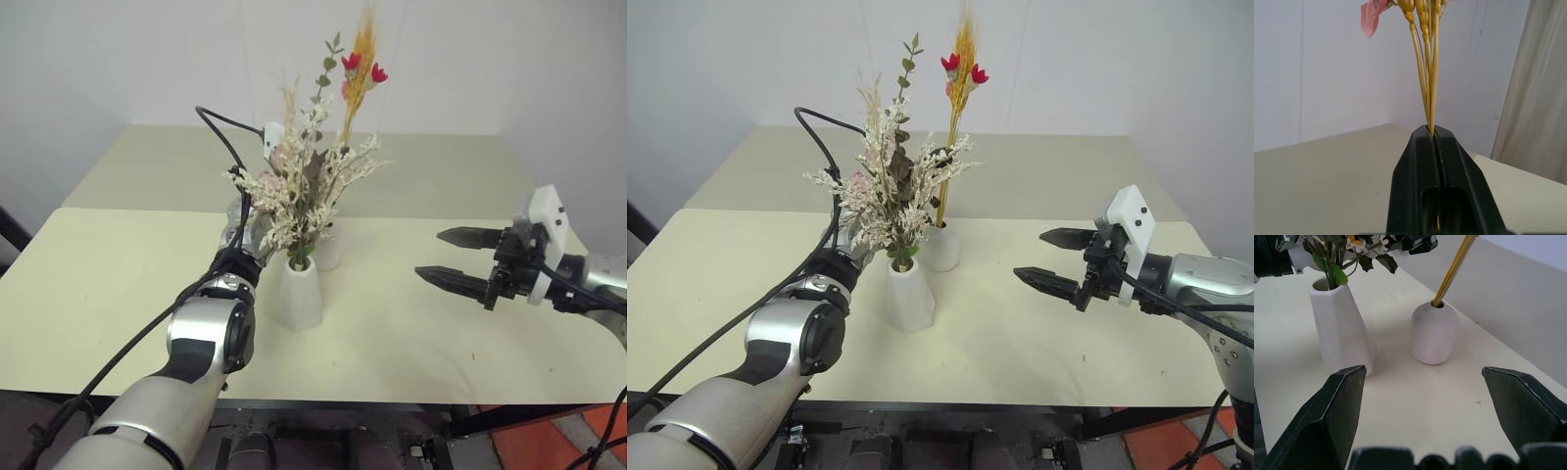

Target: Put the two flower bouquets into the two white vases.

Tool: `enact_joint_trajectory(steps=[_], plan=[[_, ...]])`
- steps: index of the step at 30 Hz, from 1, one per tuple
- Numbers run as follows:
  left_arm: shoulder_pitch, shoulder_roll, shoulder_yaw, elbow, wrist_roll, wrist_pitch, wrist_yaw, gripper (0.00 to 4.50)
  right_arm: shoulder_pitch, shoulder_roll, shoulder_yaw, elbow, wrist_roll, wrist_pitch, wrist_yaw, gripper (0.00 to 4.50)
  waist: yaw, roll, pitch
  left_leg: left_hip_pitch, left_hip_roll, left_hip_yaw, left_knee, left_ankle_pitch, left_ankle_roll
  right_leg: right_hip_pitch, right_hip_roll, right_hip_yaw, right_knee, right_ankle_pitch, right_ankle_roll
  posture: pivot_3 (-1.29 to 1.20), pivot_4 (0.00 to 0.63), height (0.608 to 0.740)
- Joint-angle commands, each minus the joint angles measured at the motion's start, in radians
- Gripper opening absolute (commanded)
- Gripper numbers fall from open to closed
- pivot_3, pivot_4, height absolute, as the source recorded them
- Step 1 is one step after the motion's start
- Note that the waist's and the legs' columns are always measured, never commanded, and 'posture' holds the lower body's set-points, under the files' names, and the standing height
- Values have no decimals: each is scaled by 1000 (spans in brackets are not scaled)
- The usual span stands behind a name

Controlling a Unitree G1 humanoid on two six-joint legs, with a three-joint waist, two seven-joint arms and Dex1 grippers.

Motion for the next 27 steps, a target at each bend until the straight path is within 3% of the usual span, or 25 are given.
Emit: enact_joint_trajectory(steps=[1, 7, 14, 20, 27], plan=[[1, 24, -24, -53, 10, 46, -32, 448, -20, -9, -17, -7, -6, -12, 3, 4500, -1, 0, 0, 0, 0, 0, 0, 0, 0, 0, 0, 0, 0, 0, 0, 0, 150, 740], [51, 85, -53, -158, 0, 139, -114, 2308, -22, -6, -13, -5, -10, -16, 5, 4500, -4, 0, 0, 0, 0, 0, 0, 0, 0, 0, 0, 0, 0, 0, 0, 0, 150, 740], [308, 301, -82, -558, -42, 373, -236, 4451, -21, -1, -5, 9, -22, -28, 19, 4500, -14, 0, 0, 1, 1, 0, -1, 0, 0, 0, 1, 1, 1, 0, -1, 0, 150, 740], [524, 506, -14, -875, -132, 574, -234, 4480, -25, 2, 9, 41, -44, -44, 54, 4500, -6, 0, 0, 1, 2, 0, -1, 0, 0, 0, 0, 0, 1, 0, -1, 0, 150, 740], [721, 674, 60, -1131, -258, 710, -283, 4480, -42, -4, 23, 87, -67, -64, 96, 4500, 1, 0, 0, 1, 2, 0, -1, 0, 0, 1, 0, -1, 0, 0, -1, 0, 150, 740]])
